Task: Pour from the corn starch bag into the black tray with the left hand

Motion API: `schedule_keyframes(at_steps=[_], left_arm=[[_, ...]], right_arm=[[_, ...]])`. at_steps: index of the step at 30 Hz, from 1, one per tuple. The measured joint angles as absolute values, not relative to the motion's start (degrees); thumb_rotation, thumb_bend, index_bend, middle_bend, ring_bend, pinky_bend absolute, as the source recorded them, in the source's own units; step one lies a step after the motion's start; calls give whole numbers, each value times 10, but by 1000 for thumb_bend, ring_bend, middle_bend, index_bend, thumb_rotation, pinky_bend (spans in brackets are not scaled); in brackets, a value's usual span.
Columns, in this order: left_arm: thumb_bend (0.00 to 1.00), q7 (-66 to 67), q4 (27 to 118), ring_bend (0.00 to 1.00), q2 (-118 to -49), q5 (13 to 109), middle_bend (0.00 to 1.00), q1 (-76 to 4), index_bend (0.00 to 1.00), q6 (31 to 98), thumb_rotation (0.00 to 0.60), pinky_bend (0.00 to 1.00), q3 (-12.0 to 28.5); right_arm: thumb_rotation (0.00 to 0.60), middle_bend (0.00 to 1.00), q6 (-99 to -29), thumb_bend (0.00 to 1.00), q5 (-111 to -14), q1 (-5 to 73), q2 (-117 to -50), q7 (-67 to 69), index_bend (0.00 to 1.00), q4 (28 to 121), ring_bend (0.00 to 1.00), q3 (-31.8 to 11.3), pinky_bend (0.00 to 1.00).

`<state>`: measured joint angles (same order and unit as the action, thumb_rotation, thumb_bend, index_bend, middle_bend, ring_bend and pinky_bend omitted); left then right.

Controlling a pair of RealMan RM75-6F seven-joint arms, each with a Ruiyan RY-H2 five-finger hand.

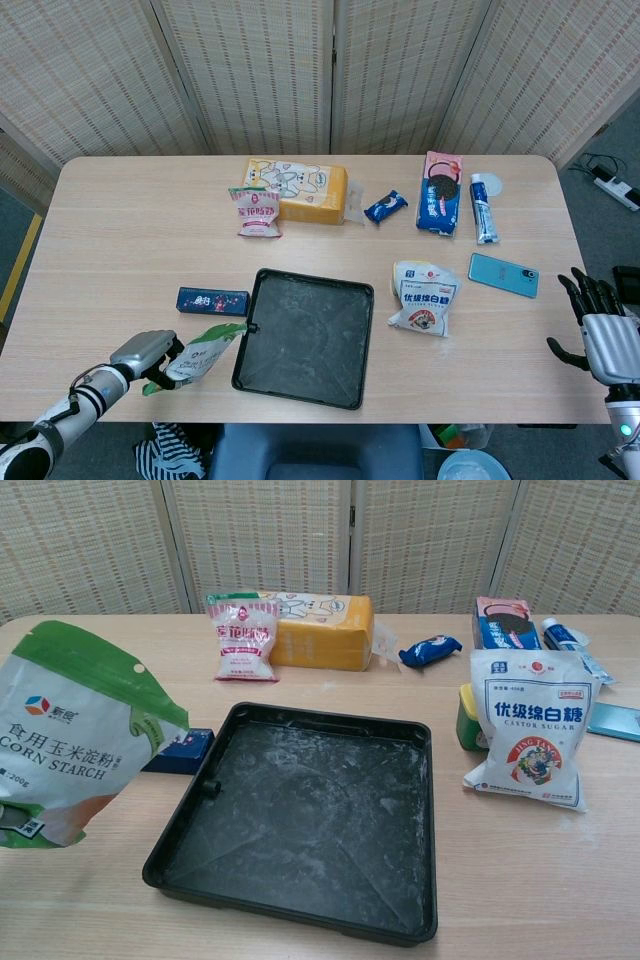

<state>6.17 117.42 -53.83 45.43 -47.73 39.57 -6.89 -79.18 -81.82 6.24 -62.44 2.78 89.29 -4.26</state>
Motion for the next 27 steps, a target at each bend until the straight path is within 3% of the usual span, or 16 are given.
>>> schedule_keyframes(at_steps=[13,27], left_arm=[[369,315,1257,1000,-591,189,842,-620,843,547,600,1000,-114],[368,453,1284,1000,-667,18,846,-708,842,649,600,1000,-104]], right_arm=[[600,0,-802,280,-829,57,-620,32,0,899,0,-37,0],[600,0,-807,279,-836,55,-618,34,0,902,0,-35,0]])
